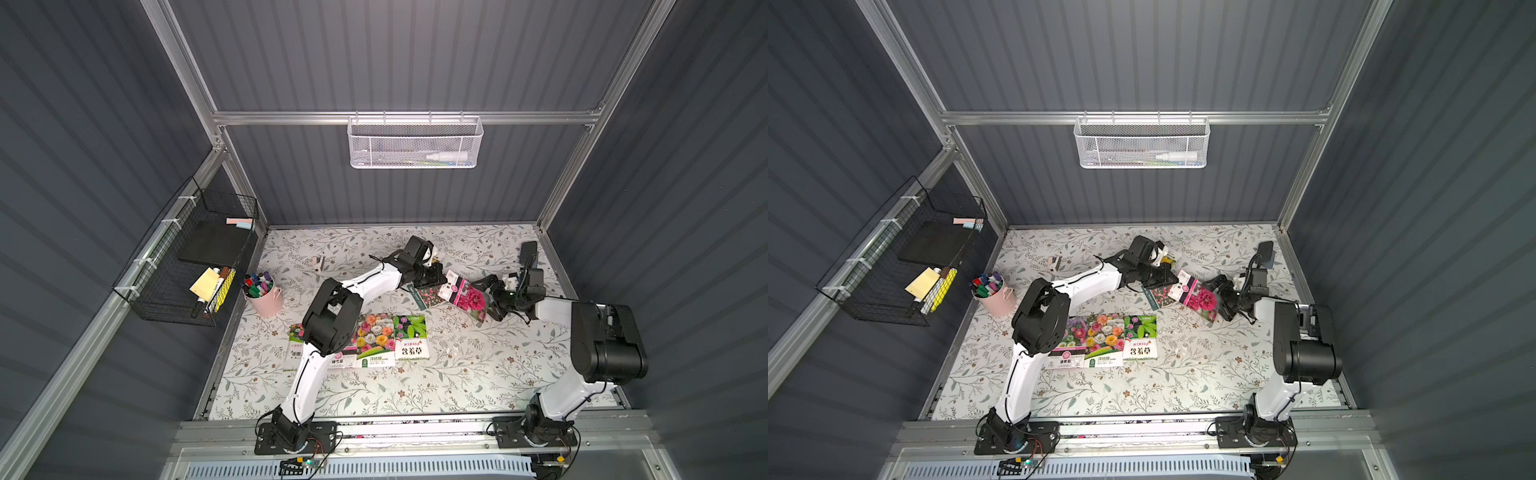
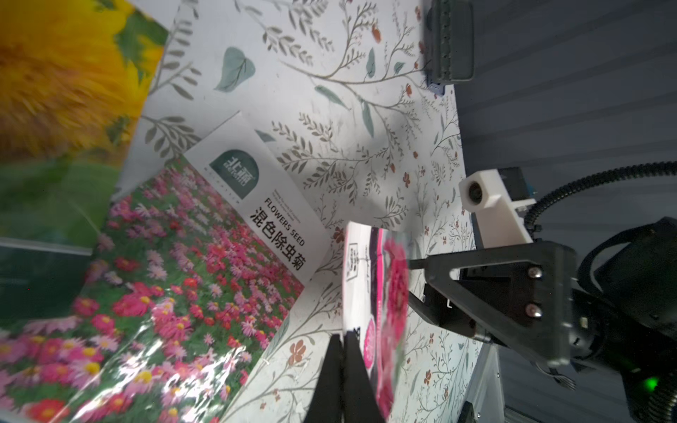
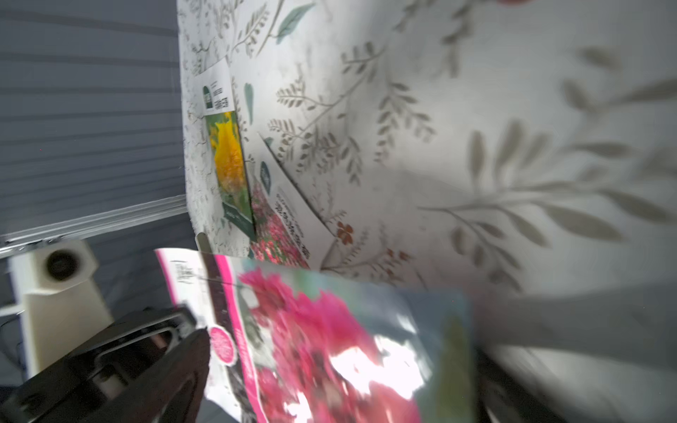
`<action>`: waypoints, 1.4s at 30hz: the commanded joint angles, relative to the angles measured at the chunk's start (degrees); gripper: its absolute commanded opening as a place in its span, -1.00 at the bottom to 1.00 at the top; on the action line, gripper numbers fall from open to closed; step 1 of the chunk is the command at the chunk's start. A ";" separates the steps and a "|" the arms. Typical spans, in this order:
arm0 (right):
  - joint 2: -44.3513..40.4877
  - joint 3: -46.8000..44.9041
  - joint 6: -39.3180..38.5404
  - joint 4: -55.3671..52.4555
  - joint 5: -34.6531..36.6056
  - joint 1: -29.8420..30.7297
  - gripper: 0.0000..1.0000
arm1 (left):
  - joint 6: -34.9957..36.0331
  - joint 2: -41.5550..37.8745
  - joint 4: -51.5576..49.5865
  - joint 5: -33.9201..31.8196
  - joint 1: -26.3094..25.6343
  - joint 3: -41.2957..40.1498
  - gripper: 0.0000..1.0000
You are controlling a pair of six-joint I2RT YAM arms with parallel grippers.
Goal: Arrange the seed packets in a row
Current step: Pick up the seed packet from the center of the board.
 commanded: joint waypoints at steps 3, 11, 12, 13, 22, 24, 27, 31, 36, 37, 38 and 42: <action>-11.02 0.93 -1.59 -16.96 13.82 -0.39 0.98 | 2.47 -5.45 6.16 -8.32 -0.55 -5.29 -1.00; -29.93 -15.73 22.06 4.91 4.46 5.49 0.98 | 3.50 -7.68 17.57 -20.21 -3.03 -11.72 -1.00; -31.57 -16.87 23.89 6.13 5.97 7.37 0.98 | 3.68 -7.74 18.09 -20.91 -3.39 -11.85 -1.00; -33.49 -17.77 25.37 6.38 8.40 9.48 0.98 | 3.91 -7.89 18.50 -21.69 -3.75 -11.85 -1.00; -39.61 -26.12 35.70 14.16 26.19 18.81 0.98 | 1.03 -11.15 23.39 -27.39 -6.66 -15.79 -1.00; -39.25 -27.98 37.08 18.57 27.77 18.81 0.97 | 0.42 -12.48 23.73 -28.05 -6.96 -17.11 -1.00; -37.26 -28.91 39.49 22.49 28.41 18.81 0.97 | -0.45 -14.50 25.01 -29.85 -7.64 -19.57 -1.00; -29.45 -28.96 44.22 31.75 26.69 18.81 0.94 | -1.97 -16.57 26.52 -32.40 -8.73 -21.89 -1.00; -16.16 -28.71 49.84 50.41 24.97 19.18 0.84 | -2.89 -17.06 29.22 -35.14 -10.66 -23.65 -1.00; -13.66 -28.22 51.04 53.99 24.68 19.48 0.82 | -3.06 -17.00 29.84 -35.37 -10.90 -24.09 -1.00; -10.88 -27.79 52.56 57.46 24.24 19.83 0.79 | -3.05 -16.79 30.30 -35.62 -11.05 -24.02 -1.00; -1.86 -26.63 56.74 70.36 25.32 21.81 0.74 | -4.43 -16.28 31.54 -36.22 -11.28 -23.80 -1.00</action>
